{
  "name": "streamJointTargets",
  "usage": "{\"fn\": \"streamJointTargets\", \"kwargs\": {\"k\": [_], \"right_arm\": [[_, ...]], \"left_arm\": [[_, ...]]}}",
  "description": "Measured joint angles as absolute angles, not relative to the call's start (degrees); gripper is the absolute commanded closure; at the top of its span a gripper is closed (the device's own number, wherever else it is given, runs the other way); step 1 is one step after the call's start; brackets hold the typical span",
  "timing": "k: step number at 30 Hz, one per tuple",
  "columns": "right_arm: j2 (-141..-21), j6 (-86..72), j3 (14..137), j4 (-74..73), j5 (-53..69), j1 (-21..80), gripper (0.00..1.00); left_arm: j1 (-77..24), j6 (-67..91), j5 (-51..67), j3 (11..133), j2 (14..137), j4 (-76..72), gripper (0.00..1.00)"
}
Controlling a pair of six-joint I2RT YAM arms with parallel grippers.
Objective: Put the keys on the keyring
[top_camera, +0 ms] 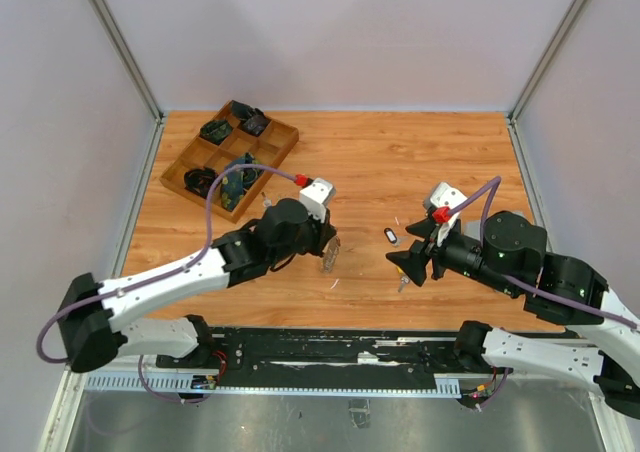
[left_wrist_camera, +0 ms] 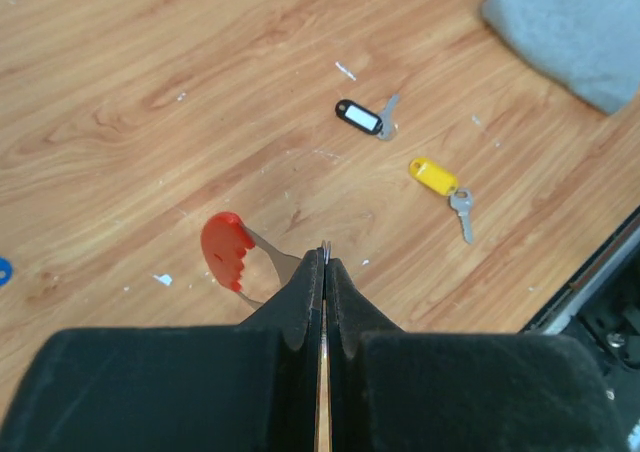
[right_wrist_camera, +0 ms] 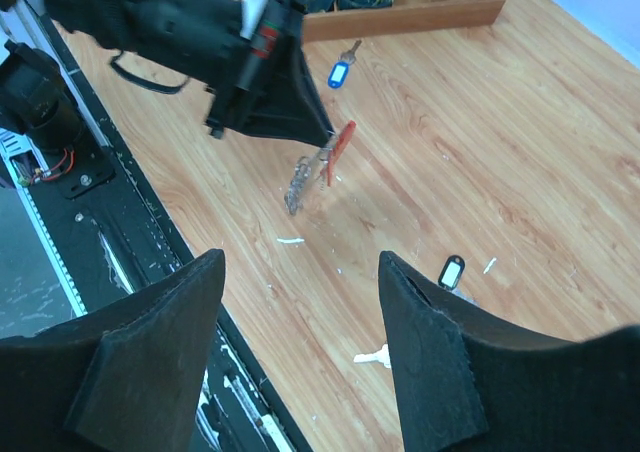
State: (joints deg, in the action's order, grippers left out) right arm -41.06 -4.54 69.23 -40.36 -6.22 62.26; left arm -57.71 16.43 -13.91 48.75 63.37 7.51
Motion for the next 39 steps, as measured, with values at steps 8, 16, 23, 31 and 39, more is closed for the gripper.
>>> {"fn": "streamJointTargets", "kwargs": {"k": [8, 16, 23, 31, 39], "right_arm": [[-40.01, -6.11, 67.7, -40.95, -6.9, 62.26, 0.36], [-39.27, -7.22, 65.28, -40.95, -7.05, 62.26, 0.36], [-40.05, -7.51, 64.62, -40.95, -7.01, 62.26, 0.36], [-39.94, -9.41, 61.98, -40.66, -7.35, 62.26, 0.35], [-45.08, -11.4, 61.06, -41.67, -7.22, 62.26, 0.37]], "left_arm": [[-55.61, 13.72, -5.67, 58.5, 81.34, 3.07, 0.99], [-54.83, 14.44, -4.14, 51.55, 77.93, -7.38, 1.0], [-53.69, 18.57, -4.16, 35.33, 73.91, -12.86, 0.98], [-53.69, 23.05, -5.02, 25.54, 62.81, -15.07, 0.9], [-53.69, 26.41, -5.98, 18.33, 55.99, -15.92, 0.96]]}}
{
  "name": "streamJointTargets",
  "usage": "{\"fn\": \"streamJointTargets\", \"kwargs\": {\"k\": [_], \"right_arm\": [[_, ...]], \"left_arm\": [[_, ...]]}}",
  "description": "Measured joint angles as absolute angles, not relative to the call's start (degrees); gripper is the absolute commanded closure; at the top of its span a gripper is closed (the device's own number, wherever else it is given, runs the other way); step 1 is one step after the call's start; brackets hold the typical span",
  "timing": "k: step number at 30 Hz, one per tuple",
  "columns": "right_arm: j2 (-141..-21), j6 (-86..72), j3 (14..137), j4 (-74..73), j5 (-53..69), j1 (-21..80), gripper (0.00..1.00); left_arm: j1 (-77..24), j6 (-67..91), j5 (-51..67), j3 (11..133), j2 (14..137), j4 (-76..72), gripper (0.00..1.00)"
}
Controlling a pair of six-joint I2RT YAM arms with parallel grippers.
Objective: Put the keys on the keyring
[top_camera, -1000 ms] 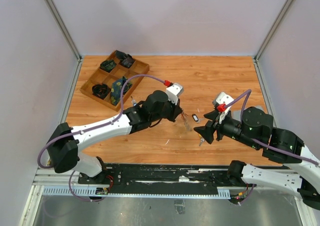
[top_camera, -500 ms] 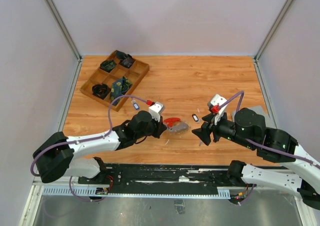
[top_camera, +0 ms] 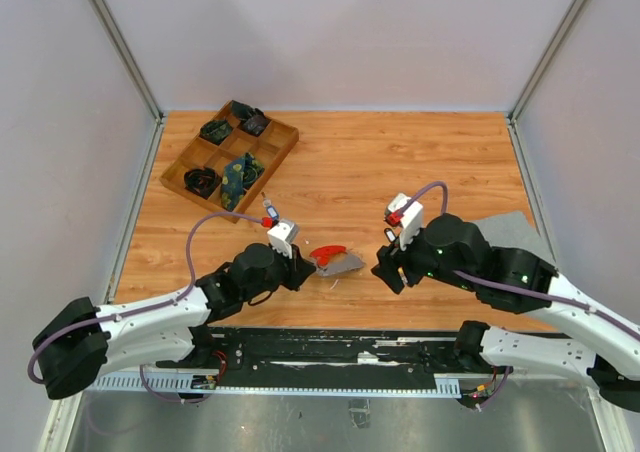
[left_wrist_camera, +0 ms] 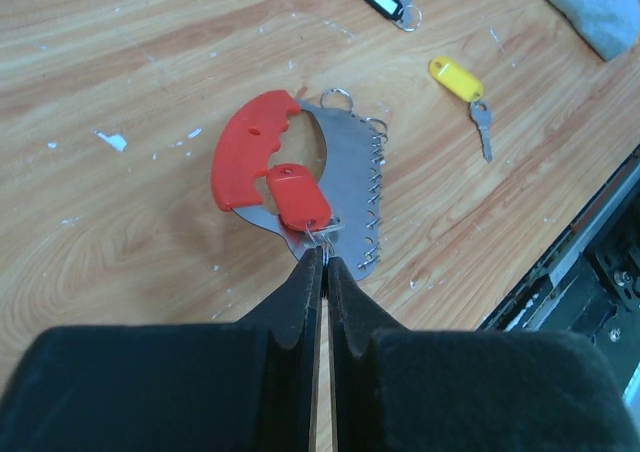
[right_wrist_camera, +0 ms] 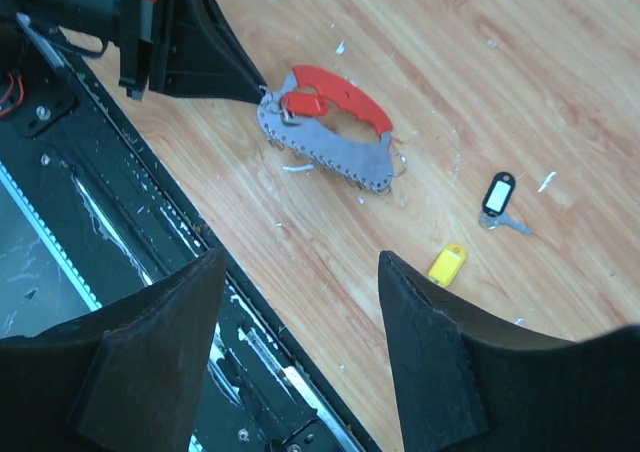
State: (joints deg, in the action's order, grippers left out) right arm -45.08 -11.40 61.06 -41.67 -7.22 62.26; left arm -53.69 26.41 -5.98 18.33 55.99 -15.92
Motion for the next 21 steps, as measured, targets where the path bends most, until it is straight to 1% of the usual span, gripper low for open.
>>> {"fn": "streamJointTargets", "kwargs": {"k": [4, 7, 11, 15, 21], "right_arm": [[-47.51, -10.92, 59.81, -41.19, -5.37, 62.26, 0.37], [-46.98, -9.72, 57.54, -40.03, -4.03, 62.26, 0.37], [-43.9, -7.55, 55.29, -36.97, -3.07, 62.26, 0.35], [-38.72, -5.08, 52.01, -30.79, -3.01, 62.26, 0.36], [-31.92, -1.19, 45.19, -20.23, -2.28, 62.26, 0.38]], "left_arm": [[-53.69, 26.63, -6.52, 17.8, 53.34, -14.41, 0.99], [-53.69, 25.21, -6.63, 19.94, 51.27, -12.19, 0.99], [-53.69, 22.44, -6.33, 24.99, 50.83, -9.37, 0.99], [-53.69, 19.25, -5.15, 31.33, 50.83, -7.49, 0.99], [-53.69, 16.05, -1.23, 36.53, 50.89, -4.91, 1.0]]}}
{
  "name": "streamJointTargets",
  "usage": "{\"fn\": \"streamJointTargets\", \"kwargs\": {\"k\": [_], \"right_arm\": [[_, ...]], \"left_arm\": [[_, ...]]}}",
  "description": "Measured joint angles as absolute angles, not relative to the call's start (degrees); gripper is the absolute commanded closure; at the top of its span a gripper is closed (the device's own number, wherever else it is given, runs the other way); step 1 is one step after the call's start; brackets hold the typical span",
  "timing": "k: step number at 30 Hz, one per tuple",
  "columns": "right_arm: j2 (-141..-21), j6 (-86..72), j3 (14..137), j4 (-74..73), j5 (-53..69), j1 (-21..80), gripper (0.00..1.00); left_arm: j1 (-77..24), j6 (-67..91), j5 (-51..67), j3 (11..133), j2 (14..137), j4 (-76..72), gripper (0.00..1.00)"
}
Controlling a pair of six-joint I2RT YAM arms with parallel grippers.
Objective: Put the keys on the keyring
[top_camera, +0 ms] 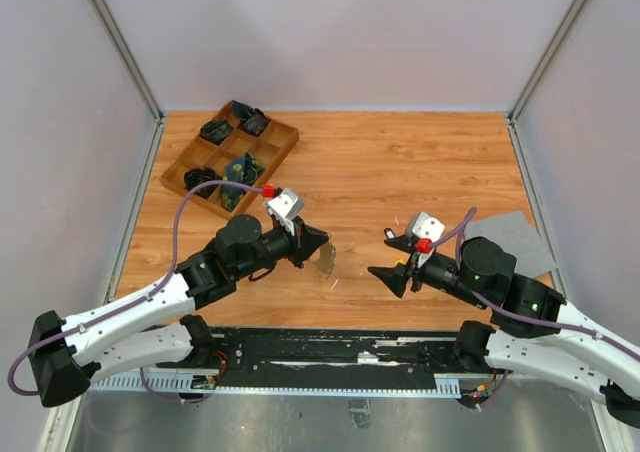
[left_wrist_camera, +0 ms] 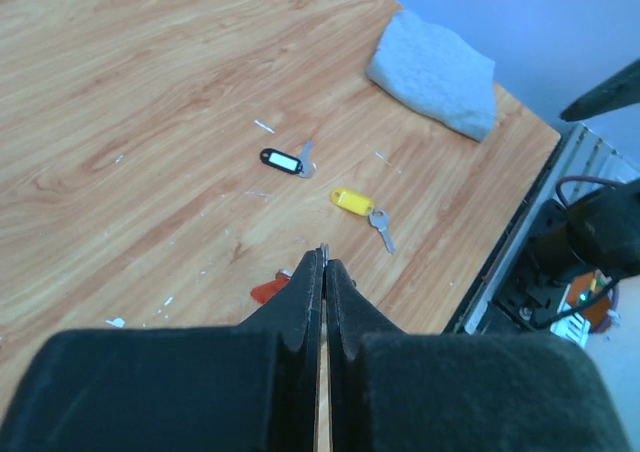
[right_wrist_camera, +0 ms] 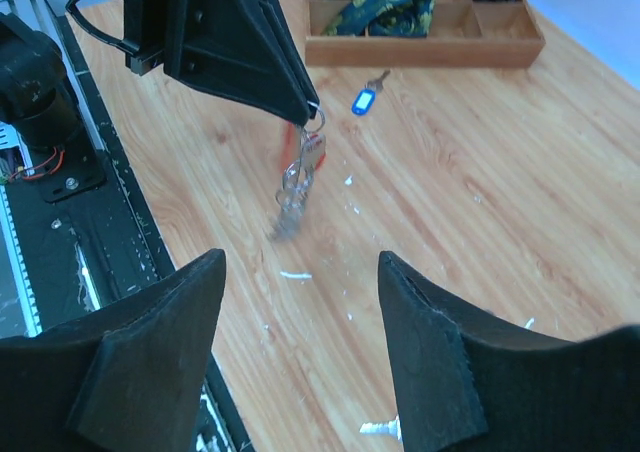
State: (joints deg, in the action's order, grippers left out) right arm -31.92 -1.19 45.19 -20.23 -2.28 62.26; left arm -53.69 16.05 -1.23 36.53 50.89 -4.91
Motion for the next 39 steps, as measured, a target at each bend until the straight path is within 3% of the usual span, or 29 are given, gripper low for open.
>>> {"fn": "streamJointTargets", "kwargs": {"k": [10, 24, 39], "right_arm": [[-31.0, 8.4, 40.53, -8.58, 6.11, 62.26, 0.46], [-35.4, 16.99, 45.34, -7.6, 16.71, 62.26, 0.57], [-38.17, 18.31, 47.22, -7.27, 16.71, 62.26, 0.43]], "left_arm": [[-53.69, 11.9, 6.83, 42.41, 49.56, 0.08, 1.0], [-53.69, 8.08, 18.92, 49.17, 48.05, 1.5, 0.99], [-54.19, 7.46, 24.58, 50.7, 48.05, 2.96, 1.0]]}}
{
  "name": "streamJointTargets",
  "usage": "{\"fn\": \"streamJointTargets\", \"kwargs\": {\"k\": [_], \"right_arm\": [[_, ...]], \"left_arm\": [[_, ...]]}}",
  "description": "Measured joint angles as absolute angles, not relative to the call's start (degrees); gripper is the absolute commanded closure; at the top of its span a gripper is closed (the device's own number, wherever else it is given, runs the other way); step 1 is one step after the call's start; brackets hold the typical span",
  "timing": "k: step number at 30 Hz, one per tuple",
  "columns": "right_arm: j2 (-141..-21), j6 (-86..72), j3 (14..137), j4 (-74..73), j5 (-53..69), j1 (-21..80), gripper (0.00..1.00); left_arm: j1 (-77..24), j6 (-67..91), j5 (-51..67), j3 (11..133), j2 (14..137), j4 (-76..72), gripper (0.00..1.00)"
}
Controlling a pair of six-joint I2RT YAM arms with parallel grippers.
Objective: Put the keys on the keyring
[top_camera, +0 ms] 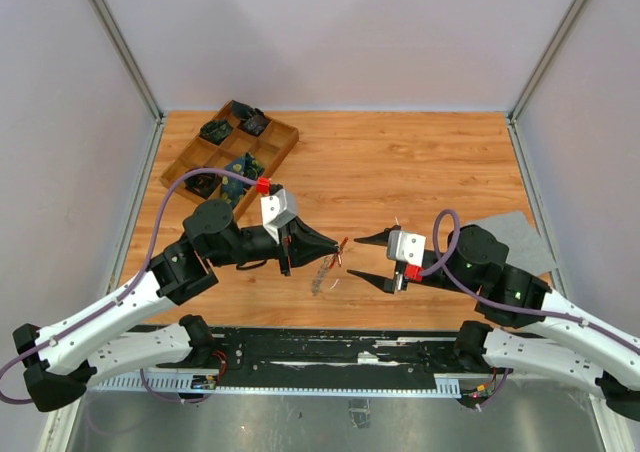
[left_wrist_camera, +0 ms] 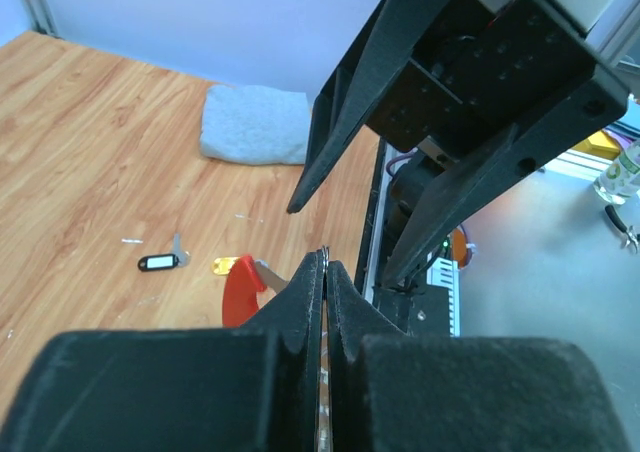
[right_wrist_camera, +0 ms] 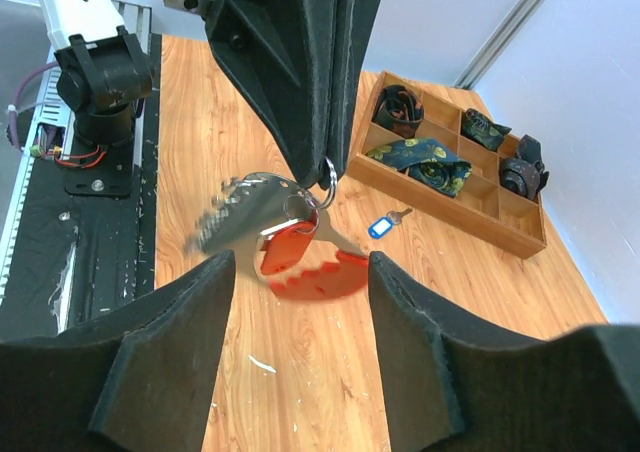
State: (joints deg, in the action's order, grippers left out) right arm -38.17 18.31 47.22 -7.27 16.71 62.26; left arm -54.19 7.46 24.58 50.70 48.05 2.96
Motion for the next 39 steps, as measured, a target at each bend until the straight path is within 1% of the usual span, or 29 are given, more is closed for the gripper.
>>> {"fn": "streamJointTargets", "kwargs": {"k": [4, 9, 20, 28, 30, 32, 39], "right_arm": [[-39.18, 19.35, 47.46, -7.6, 16.69, 62.26, 0.42], [-39.97, 20.93, 49.54, -9.58, 17.04, 62.26, 0.38], [-40.58, 23.07, 51.05, -12.03, 19.11, 62.26, 0.33], [-43.57, 24.18, 53.28, -13.34, 23.18, 62.26, 0.33], [-44.1, 24.6, 53.82, -14.04, 24.08, 62.26, 0.35], [-44.4, 25.26, 54.13, -14.85, 24.75, 62.26, 0.39], [-45.28, 26.22, 55.59, -18.09, 27.59, 62.26, 0.6]], "left_arm": [[-54.37, 7.4, 25.34, 51.42, 48.1, 3.16, 1.0], [-54.85, 7.22, 25.82, 51.88, 48.21, 3.16, 0.99], [-56.55, 6.61, 27.0, 53.25, 49.39, 3.53, 0.99], [-58.0, 6.17, 27.38, 54.43, 50.63, 4.45, 1.0], [-58.33, 6.0, 27.59, 54.46, 50.76, 4.84, 1.0], [-58.59, 5.85, 27.77, 54.63, 50.89, 5.41, 0.99], [-58.76, 5.5, 28.47, 55.35, 50.92, 5.93, 1.0]]}}
